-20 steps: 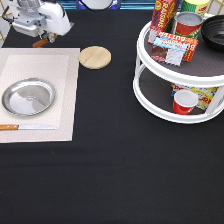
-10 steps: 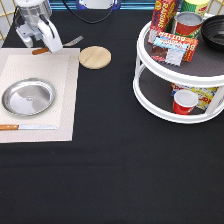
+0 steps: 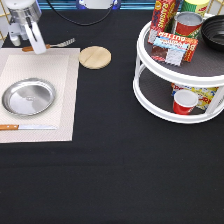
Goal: Arrange plate and fork
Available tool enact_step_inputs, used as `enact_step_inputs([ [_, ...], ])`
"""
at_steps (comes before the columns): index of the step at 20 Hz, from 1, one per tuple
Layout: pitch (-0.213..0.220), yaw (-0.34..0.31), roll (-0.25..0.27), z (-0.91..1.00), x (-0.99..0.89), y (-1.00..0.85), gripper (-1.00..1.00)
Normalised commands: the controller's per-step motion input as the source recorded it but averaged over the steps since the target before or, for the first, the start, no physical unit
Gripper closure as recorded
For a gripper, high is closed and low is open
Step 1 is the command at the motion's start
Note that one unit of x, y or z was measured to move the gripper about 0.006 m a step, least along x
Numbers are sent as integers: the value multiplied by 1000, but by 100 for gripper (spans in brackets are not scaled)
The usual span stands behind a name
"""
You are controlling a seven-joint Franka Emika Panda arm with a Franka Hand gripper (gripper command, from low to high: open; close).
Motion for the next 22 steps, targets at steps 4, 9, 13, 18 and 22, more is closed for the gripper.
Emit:
enact_step_inputs([
  [4, 48, -145, -2, 0, 534, -335, 100],
  [9, 71, -146, 0, -3, 562, -241, 100],
  [13, 73, -159, 2, -179, 85, -199, 100],
  [18, 113, -96, 6, -41, -2, -93, 100],
  [22, 139, -46, 10, -7, 41, -75, 100],
])
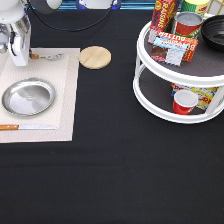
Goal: Arrange plate and fork
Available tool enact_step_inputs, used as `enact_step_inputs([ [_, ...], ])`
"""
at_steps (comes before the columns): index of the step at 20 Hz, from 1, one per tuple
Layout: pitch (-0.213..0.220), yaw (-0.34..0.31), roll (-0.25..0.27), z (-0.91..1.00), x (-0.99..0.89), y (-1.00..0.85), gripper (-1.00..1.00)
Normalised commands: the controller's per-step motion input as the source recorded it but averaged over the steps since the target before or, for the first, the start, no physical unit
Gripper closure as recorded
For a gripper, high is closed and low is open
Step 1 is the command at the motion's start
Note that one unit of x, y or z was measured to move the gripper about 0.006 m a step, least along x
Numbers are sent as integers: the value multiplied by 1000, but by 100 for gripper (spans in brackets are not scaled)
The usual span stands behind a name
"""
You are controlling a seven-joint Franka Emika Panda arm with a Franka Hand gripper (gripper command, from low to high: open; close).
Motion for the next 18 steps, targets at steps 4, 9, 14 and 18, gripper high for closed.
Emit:
enact_step_inputs([
  [4, 116, -24, 5, -37, 156, -63, 100],
  [9, 108, -2, 3, 8, 231, -51, 100],
  [14, 95, -16, -1, 146, 298, -1, -100],
  [18, 83, -42, -16, 426, 218, 12, -100],
])
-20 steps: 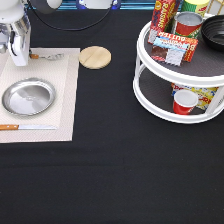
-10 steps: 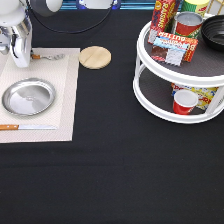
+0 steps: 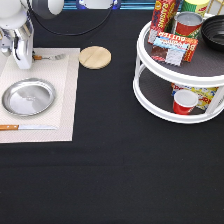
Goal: Arrange plate and fork
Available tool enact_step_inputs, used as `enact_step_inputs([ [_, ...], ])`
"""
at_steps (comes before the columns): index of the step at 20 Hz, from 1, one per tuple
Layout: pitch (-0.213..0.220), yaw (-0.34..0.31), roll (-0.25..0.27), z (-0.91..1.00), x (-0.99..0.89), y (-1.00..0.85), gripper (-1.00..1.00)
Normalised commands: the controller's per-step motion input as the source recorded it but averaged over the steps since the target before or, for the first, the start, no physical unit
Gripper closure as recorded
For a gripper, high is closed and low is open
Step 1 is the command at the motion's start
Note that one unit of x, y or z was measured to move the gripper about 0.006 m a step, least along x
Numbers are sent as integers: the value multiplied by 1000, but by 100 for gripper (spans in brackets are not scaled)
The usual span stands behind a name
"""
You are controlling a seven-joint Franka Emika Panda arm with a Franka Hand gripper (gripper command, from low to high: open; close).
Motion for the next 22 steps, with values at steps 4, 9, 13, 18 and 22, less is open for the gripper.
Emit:
enact_step_inputs([
  [4, 46, -68, -49, 770, 182, 134, -100],
  [9, 21, -34, -130, 1000, 203, 565, -100],
  [13, 32, 0, -158, 1000, 152, 726, -100],
  [18, 94, 15, -72, 553, 137, 310, -100],
  [22, 33, 0, 16, 29, 26, 0, -100],
])
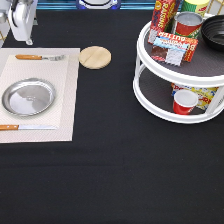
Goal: Arrange plate and fork
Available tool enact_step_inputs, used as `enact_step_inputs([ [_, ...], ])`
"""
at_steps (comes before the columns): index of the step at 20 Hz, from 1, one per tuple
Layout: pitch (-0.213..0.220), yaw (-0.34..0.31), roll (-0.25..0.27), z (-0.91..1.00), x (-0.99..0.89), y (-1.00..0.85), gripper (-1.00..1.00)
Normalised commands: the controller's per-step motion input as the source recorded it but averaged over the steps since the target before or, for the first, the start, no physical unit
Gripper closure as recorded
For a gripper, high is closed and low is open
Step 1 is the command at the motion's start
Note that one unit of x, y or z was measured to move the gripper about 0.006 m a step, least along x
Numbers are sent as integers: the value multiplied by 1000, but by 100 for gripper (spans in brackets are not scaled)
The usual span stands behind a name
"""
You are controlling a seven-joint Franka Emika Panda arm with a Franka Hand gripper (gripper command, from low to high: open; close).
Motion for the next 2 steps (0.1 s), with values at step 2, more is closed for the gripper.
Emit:
enact_step_inputs([
  [2, 0, 0, 0, 0, 0, 0, -100],
])
